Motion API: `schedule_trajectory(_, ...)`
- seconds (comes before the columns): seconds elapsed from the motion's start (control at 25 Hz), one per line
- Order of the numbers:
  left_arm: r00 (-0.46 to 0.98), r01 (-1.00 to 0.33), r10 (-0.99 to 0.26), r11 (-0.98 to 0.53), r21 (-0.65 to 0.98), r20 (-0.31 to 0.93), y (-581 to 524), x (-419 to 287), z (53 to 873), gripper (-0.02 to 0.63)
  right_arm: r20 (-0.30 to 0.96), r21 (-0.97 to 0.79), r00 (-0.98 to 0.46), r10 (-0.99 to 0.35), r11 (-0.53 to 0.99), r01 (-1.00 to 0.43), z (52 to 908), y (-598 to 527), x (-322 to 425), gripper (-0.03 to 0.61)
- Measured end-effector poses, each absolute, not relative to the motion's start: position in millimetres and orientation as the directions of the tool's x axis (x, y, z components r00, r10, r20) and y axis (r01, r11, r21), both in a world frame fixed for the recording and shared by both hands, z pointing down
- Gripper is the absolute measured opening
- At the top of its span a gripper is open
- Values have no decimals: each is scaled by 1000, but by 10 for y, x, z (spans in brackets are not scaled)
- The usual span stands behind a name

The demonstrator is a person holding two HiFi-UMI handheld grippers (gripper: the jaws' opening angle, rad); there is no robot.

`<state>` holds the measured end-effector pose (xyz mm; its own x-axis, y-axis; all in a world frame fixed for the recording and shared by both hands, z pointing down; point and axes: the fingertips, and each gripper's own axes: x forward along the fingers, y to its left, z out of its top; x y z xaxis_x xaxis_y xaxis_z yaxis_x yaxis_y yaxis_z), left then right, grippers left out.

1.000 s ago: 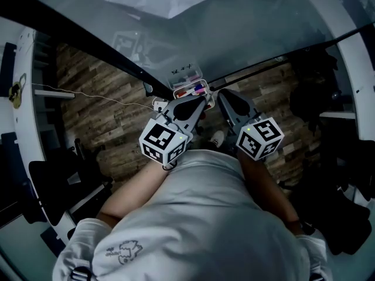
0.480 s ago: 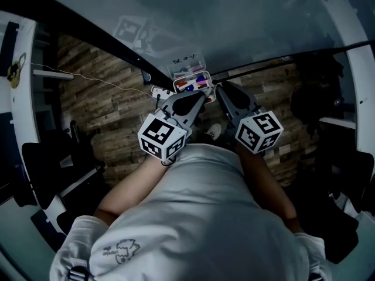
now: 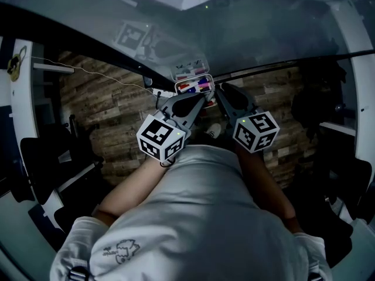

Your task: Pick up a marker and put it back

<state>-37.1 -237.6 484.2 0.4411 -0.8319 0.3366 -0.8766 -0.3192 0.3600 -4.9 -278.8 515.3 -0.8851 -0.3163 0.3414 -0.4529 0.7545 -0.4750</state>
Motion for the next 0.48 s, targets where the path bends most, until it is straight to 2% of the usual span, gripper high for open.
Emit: schedule_trajectory(0.48,436,-878,-831,-307,368,345,-2435,-436,4885,5,402,-460,-869,-289,757,-464,5329,-2817,-147,86)
